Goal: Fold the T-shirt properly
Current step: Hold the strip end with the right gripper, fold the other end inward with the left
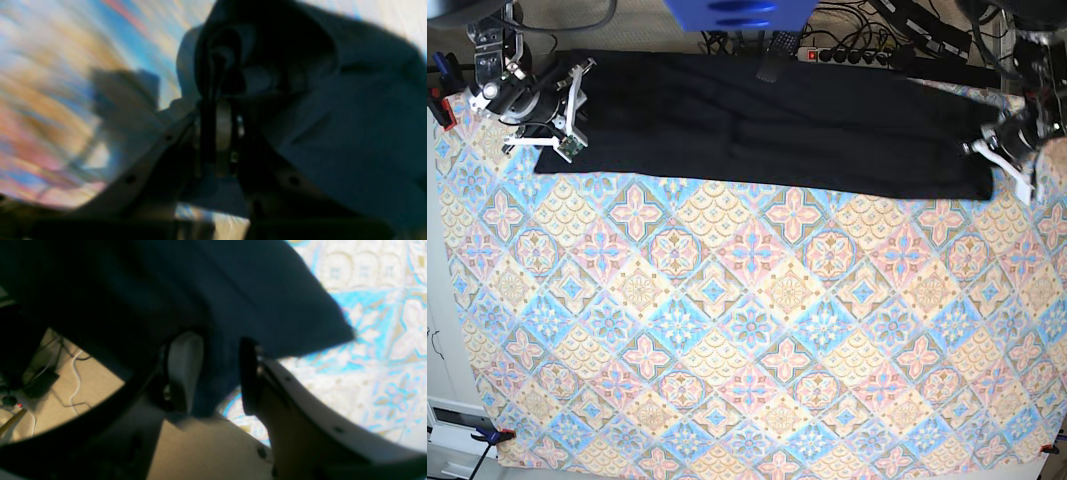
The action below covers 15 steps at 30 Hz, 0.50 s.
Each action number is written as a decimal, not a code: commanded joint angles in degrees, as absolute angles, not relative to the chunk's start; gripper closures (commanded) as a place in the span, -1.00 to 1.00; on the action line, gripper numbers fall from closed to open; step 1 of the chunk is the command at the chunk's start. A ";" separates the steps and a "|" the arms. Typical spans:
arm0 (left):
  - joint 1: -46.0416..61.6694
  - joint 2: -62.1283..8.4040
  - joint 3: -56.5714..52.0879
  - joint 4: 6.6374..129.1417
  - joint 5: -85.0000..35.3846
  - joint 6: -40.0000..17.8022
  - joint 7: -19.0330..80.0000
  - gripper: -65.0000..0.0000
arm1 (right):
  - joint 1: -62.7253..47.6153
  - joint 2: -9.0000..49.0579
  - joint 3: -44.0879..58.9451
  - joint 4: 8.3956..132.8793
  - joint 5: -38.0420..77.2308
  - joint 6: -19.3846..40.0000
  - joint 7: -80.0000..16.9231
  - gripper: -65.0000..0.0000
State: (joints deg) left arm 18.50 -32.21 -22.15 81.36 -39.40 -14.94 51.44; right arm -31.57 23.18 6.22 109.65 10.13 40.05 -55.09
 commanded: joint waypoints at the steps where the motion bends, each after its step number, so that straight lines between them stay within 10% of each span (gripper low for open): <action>1: 18.07 -33.27 -23.60 82.15 -38.73 -15.16 51.12 1.00 | -31.08 24.04 6.64 110.64 10.42 40.00 -54.46 0.32; 15: 17.98 -30.81 -24.31 93.49 -34.59 -15.16 51.74 1.00 | -30.73 23.96 6.81 110.55 10.51 40.00 -54.11 0.32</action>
